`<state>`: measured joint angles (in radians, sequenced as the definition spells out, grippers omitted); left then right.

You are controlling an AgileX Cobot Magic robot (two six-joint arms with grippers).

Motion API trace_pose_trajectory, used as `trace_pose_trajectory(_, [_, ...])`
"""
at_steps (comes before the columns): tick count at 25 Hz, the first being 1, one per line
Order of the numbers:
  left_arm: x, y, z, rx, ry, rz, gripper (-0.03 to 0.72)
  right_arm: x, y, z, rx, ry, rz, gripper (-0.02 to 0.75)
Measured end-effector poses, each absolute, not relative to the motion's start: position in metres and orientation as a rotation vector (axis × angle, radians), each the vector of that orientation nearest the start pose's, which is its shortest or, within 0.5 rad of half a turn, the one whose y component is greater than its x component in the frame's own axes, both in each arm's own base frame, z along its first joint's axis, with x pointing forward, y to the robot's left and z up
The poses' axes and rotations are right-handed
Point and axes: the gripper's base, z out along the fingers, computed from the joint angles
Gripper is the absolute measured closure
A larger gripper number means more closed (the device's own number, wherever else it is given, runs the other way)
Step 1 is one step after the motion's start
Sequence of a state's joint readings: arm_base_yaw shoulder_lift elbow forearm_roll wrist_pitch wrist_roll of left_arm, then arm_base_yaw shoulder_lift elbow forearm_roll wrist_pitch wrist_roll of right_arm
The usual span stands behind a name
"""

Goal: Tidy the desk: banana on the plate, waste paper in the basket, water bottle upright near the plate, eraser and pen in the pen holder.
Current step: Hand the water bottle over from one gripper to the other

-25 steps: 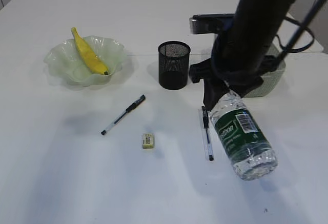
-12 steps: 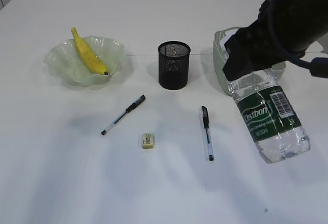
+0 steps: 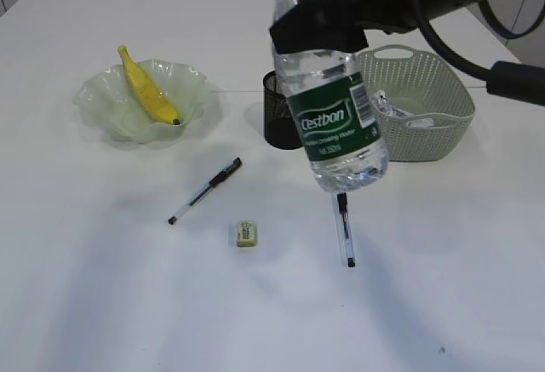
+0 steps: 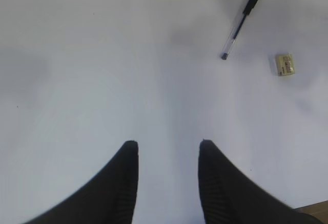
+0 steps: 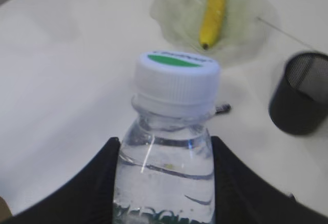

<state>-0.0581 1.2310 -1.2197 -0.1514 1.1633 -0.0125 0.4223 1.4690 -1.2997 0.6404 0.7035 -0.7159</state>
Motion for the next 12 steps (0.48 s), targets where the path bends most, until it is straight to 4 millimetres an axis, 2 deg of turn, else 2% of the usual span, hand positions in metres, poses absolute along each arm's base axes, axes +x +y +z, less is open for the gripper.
trace_pose_trajectory(5, [0.232,-0.026,0.364,0.025,2.647,-0.227,0.413,0.275,0.183,0.374,-1.035,1.761,0.751,0.393])
trace_pose_trajectory(8, [0.233,-0.026,0.364,0.025,2.64,-0.227,0.413,0.274,0.188,0.386,-1.001,1.623,0.835,0.393])
trace_pose_trajectory(12, [0.234,-0.026,0.365,0.022,2.626,-0.232,0.413,0.275,0.189,0.393,-0.937,1.572,0.888,0.393])
